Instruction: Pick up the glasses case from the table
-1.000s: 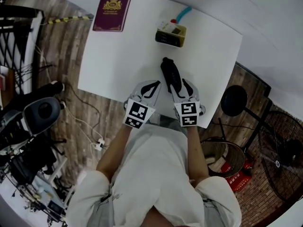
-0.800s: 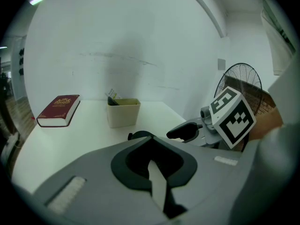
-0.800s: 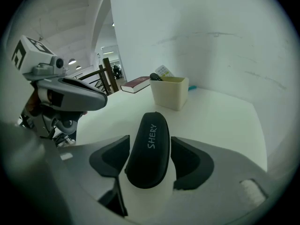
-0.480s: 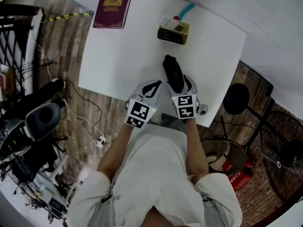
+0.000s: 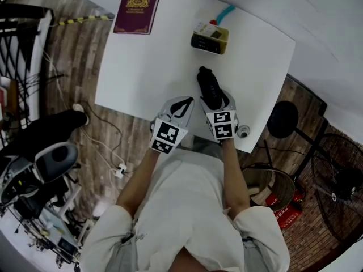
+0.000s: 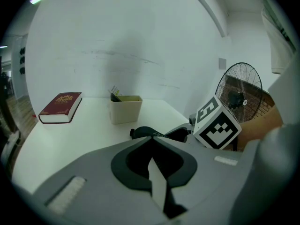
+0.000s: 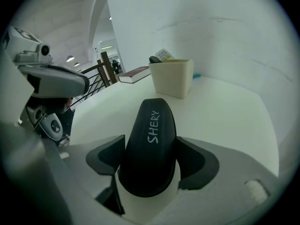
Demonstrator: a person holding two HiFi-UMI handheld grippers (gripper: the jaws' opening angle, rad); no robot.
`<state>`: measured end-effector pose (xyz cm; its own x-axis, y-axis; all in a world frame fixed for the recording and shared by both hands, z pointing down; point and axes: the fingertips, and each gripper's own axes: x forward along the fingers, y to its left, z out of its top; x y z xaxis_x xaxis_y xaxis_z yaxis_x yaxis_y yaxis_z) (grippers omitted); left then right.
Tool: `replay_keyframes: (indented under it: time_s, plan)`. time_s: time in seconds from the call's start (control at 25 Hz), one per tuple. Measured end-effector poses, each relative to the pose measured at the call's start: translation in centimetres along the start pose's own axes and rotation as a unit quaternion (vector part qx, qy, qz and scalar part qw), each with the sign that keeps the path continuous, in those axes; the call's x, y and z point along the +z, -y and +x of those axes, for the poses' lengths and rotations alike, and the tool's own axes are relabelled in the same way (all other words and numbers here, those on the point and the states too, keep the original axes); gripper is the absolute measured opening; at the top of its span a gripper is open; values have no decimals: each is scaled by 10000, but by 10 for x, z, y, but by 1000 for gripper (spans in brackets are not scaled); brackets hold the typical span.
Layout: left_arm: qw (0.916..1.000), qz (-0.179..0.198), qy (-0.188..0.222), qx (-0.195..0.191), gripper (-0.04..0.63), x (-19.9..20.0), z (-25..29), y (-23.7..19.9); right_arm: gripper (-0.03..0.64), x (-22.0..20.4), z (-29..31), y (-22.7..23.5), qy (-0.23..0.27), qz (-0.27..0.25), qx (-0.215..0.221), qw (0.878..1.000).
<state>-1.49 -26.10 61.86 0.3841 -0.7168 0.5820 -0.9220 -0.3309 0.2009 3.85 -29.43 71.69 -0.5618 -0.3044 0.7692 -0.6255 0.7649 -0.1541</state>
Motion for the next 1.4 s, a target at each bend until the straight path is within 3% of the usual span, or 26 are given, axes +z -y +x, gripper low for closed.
replay_keyframes:
  time_s: [0.28,0.68,1.04,1.4]
  plan:
    - [10000,46,14,-38,17,-1,-3,0,325,-2,0,-1,-1,80,-77,9999]
    - [9999,135,73,-67,17,2,-9,-4,319,14,-19,-8,411,266,-104,9987]
    - [9989,308,344,-108,17,24,-22,-7,319,55,-71,-7,1135,231,-337,9927]
    - [9955,545,749,-173,17,61,-43,-10,319,103,-133,-8,1961,77,-676,9782]
